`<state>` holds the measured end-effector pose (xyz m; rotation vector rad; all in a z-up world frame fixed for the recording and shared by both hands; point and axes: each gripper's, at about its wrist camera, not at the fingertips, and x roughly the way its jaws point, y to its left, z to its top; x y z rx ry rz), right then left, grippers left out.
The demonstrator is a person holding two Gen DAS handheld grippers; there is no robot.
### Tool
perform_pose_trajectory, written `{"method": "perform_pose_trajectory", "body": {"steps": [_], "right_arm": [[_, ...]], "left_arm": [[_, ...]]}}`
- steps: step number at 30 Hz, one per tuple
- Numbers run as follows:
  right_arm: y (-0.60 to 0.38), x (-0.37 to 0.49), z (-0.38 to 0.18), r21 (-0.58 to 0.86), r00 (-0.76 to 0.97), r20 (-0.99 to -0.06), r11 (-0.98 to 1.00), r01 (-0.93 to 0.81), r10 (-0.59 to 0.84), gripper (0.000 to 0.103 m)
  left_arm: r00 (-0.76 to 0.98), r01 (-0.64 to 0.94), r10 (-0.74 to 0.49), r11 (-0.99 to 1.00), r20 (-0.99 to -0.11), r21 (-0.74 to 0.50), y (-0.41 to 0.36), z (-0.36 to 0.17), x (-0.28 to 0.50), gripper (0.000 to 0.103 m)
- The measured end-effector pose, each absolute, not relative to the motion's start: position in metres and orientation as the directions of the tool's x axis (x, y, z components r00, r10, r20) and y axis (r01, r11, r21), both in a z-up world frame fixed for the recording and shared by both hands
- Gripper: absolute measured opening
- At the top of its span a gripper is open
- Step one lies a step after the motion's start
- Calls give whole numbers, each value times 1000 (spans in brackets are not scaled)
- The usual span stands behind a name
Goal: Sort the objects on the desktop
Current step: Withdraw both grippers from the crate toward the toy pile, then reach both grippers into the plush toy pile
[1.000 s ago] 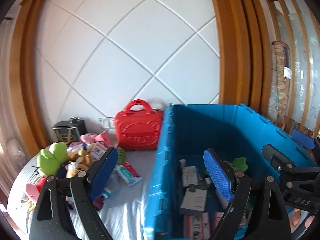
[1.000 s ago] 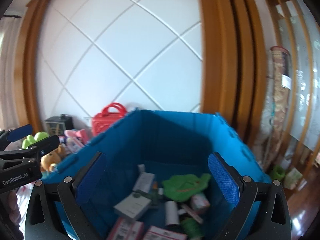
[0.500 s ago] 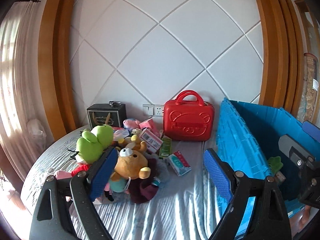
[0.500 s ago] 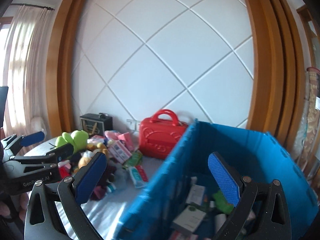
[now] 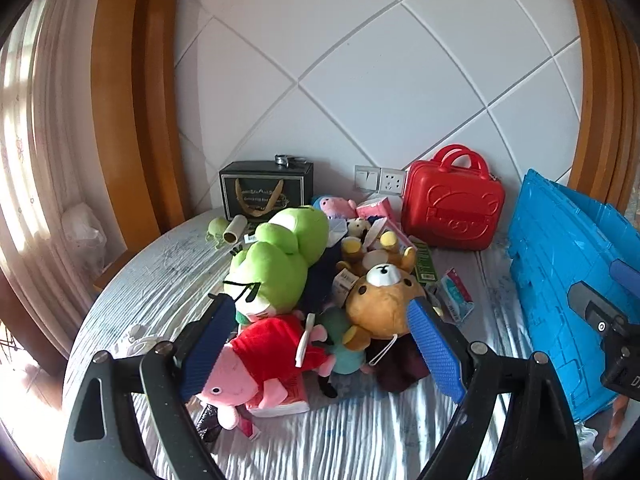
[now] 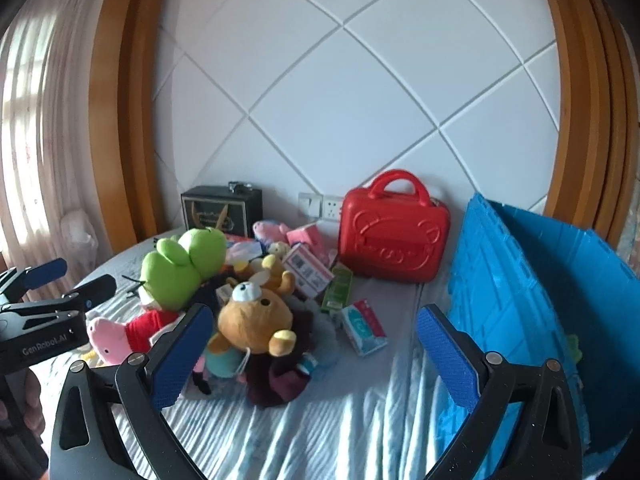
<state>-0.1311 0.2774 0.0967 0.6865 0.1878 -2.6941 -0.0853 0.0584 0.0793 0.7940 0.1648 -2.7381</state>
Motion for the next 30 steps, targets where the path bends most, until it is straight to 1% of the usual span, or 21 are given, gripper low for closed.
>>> {"method": "perform_pose_trajectory", "body": {"steps": [4, 8, 12, 18, 24, 27, 30], "right_arm": [[258, -152, 80, -44, -785, -539, -921, 386, -304, 103], [240, -171, 69, -15, -750, -561, -901, 434, -351, 103], [229, -185, 59, -5, -718, -575, -876, 482, -392, 103], [223, -203, 43, 5, -686, -610, -867, 498, -397, 103], [208, -215, 43, -19, -697, -615, -877, 480, -368, 103], [189, -225, 42, -22, -697, -624, -883, 469, -355, 103], [166, -238, 40, 0, -679, -641, -885, 466, -358, 103]], "left_arm": [[-781, 351, -262, -935, -567, -52, 30, 64, -85, 88], [-739, 412, -308, -910, -600, -39, 10, 57, -91, 88], [-709, 467, -361, -884, -607, -20, 0, 53, -98, 88], [-685, 473, -341, -880, -644, -36, -10, 38, -115, 88], [-671, 440, -320, -898, -669, -12, -32, 24, -152, 88], [-674, 391, -274, -920, -686, -16, -47, 13, -177, 88], [-659, 327, -206, -944, -723, -29, -62, -3, -205, 88]]}}
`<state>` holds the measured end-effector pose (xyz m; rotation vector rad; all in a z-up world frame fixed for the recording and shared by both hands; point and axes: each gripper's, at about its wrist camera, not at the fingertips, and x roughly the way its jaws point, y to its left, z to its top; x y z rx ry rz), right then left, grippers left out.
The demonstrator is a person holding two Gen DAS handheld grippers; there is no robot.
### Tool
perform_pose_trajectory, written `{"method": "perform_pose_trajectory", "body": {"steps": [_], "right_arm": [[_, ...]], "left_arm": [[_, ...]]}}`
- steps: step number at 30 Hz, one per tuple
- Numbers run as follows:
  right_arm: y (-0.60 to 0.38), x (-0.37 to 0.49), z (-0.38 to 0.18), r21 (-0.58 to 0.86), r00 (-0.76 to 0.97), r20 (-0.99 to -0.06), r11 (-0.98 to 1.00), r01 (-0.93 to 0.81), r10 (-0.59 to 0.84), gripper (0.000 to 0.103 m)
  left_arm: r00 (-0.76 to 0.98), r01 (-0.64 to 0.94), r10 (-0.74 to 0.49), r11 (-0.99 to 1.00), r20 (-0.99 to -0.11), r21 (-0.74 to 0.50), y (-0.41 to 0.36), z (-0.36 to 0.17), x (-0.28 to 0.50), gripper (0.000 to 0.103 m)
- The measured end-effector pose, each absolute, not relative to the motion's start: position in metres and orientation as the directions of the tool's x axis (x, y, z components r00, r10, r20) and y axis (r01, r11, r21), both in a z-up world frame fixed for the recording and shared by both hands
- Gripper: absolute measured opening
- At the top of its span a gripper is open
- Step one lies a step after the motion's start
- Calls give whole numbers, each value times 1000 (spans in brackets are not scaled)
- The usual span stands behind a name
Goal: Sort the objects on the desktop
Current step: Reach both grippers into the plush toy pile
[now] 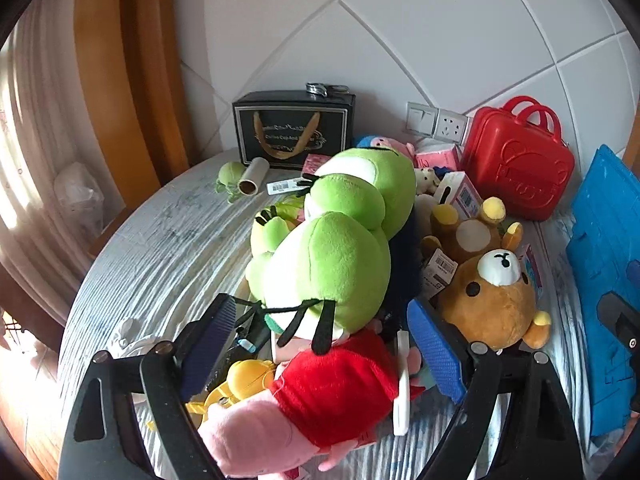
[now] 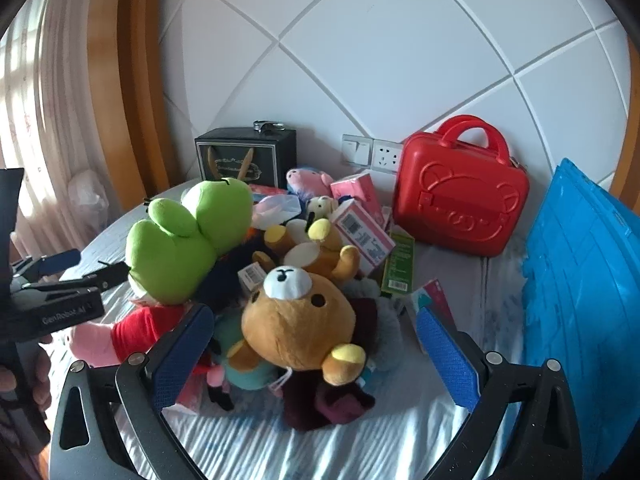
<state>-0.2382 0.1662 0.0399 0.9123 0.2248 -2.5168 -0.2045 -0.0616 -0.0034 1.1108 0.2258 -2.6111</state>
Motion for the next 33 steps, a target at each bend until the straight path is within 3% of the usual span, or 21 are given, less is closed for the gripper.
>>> {"method": "perform_pose_trajectory", "body": {"steps": [3, 5, 6, 7, 13, 18, 22, 28, 33], "right_arm": [[139, -256, 32, 27, -649, -671, -887, 460, -358, 102], [120, -266, 26, 25, -634, -690, -887, 460, -348, 90], [111, -270, 23, 26, -622, -701, -884, 467, -349, 78], [103, -276, 19, 28, -609, -712, -880, 474, -350, 76], [55, -304, 7, 47, -568, -732, -860, 509, -377, 75], [22, -314, -9, 57, -541, -753, -856, 514, -374, 75], [38, -307, -33, 25, -540, -793, -900, 435, -283, 75], [103, -285, -54, -132, -581, -812, -954, 271, -53, 73], [150, -261, -54, -111, -556, -831, -971, 212, -26, 74]], "left_arm": [[-637, 271, -143, -961, -757, -47, -74, -22, -229, 88], [-612, 239, -135, -971, -780, -20, -81, -36, -244, 84], [-602, 215, -125, -977, -789, -10, -85, -41, -248, 84], [-598, 184, -101, -983, -795, -13, -88, -45, -252, 84], [-594, 23, -107, -993, -797, 117, -113, -50, -248, 85], [-590, 40, -86, -996, -803, 78, -152, -48, -235, 86], [-610, 63, -106, -994, -785, 86, -152, -42, -234, 86], [-587, 30, -29, -999, -809, 14, -125, -44, -229, 85], [-550, 12, -12, -1000, -835, 7, -87, -53, -211, 85]]}}
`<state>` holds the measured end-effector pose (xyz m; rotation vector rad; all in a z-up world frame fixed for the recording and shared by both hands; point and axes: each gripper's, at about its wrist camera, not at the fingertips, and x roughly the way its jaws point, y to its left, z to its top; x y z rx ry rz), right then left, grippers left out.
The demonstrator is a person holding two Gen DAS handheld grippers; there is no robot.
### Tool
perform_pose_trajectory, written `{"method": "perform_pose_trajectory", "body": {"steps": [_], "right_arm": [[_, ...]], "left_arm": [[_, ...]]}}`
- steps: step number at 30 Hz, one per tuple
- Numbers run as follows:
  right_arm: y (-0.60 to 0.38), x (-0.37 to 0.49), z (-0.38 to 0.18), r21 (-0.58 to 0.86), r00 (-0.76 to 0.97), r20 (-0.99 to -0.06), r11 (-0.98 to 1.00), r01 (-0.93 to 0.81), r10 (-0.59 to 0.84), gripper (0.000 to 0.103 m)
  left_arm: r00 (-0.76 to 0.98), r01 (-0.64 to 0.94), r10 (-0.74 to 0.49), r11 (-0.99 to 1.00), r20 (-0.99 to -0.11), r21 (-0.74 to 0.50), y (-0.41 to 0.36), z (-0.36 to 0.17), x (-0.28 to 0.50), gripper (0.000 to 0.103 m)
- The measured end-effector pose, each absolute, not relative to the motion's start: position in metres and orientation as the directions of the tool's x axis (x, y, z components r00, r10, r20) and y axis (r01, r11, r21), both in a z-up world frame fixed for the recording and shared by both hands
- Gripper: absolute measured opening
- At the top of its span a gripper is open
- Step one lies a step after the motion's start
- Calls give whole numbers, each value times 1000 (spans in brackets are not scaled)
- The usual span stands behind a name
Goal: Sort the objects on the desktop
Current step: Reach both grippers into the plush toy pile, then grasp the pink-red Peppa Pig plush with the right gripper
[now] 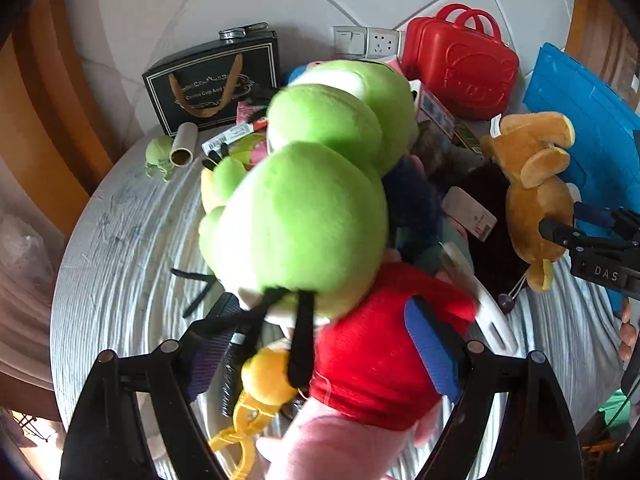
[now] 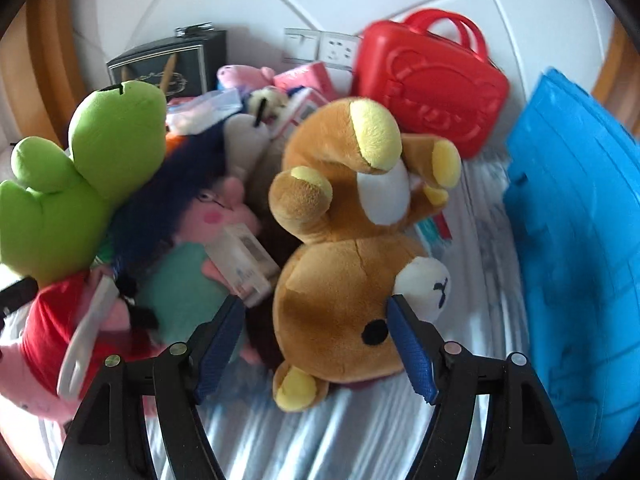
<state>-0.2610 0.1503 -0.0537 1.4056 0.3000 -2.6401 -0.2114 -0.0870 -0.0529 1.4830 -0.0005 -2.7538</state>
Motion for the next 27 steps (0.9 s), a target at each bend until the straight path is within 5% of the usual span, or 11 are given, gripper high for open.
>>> {"method": "perform_pose_trajectory", "body": {"steps": [6, 19, 27], "right_arm": [[186, -238, -73, -30, -505, -859, -975, 222, -89, 74], [122, -176, -69, 150, -374, -814, -782, 605, -445, 74], [63, -126, -62, 202, -311, -781, -690, 695, -542, 80]], "left_arm": [[-536, 84, -46, -996, -843, 2, -66, -59, -175, 85], [-453, 175, -199, -976, -869, 132, -56, -127, -91, 83], [-490, 89, -246, -969, -836, 232, -59, -116, -47, 83]]}}
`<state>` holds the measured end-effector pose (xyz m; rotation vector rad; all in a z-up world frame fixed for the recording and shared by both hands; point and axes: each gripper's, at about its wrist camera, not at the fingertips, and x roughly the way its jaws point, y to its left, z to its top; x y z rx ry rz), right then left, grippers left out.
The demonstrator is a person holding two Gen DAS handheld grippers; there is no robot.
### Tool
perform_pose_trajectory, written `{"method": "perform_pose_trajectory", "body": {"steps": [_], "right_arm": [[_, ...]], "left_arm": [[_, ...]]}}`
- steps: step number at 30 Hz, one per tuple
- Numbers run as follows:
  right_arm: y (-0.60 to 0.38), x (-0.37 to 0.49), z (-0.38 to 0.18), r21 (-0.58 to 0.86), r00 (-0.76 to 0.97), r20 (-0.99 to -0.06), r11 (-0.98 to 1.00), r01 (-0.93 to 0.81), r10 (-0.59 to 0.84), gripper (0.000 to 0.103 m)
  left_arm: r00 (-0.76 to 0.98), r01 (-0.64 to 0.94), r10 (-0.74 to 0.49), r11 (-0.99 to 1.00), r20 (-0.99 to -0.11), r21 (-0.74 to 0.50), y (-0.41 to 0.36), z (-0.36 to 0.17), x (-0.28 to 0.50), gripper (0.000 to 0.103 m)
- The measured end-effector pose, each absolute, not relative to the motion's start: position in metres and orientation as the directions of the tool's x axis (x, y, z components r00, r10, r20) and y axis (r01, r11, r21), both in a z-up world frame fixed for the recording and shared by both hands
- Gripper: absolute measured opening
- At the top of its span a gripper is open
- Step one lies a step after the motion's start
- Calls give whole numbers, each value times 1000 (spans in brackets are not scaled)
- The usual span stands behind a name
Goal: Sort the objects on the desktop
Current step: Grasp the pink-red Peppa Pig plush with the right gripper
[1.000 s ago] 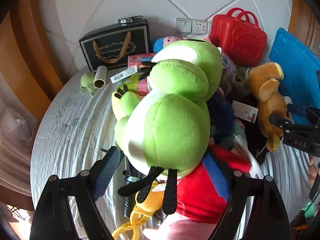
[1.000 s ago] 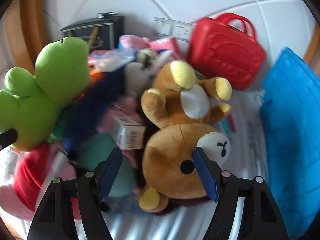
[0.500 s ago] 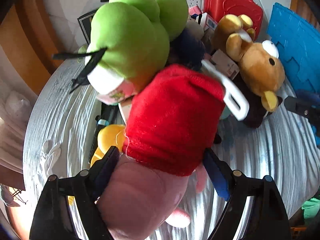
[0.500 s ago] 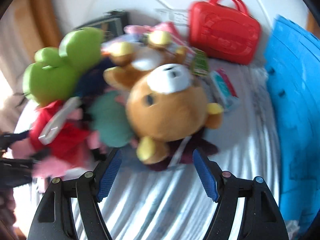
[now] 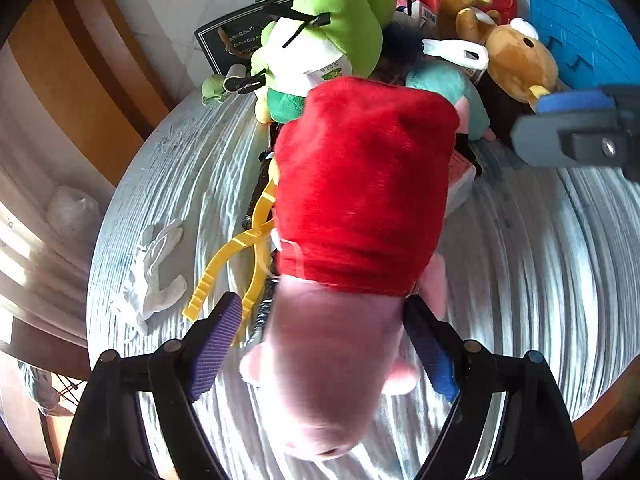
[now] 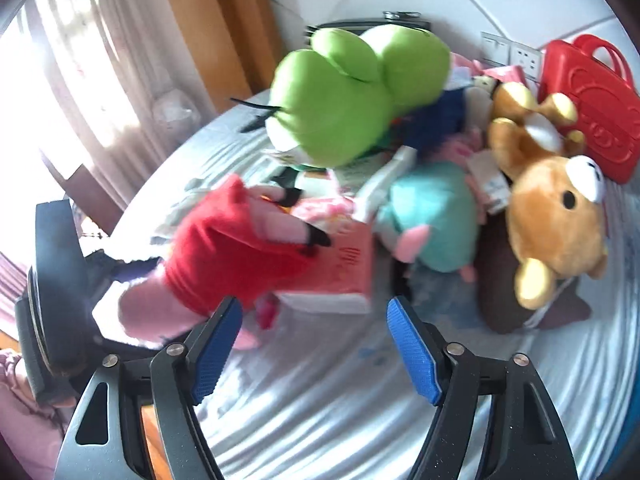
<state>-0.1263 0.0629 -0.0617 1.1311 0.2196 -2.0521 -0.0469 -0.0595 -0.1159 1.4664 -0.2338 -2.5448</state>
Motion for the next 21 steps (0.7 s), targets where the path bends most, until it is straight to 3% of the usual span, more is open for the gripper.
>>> {"method": "perform_pose_trajectory", "body": {"steps": [6, 7, 10, 13, 17, 21], "right_arm": [[7, -124, -66, 175, -324, -783, -687, 705, -532, 77], [-2, -125, -75, 162, -310, -804, -689, 706, -507, 67], [-8, -118, -94, 196, -243, -842, -692, 695, -482, 61], [-6, -94, -117, 169, -201, -889, -703, 691, -411, 42], [5, -72, -141, 163, -203, -903, -740, 653, -378, 40], [20, -69, -117, 157, -297, -862, -774, 614, -411, 40]], "left_arm": [[-525, 106, -163, -986, -835, 125, -86, -113, -22, 83], [-531, 125, -156, -987, -833, 105, -92, -113, -17, 83], [-524, 176, -156, -982, -837, 72, -109, -117, -12, 83], [-549, 219, -165, -975, -819, 50, -122, -116, -10, 83], [-561, 253, -144, -967, -815, -3, -138, -112, -6, 83], [-556, 239, -53, -966, -829, -99, -135, -119, 0, 83]]}}
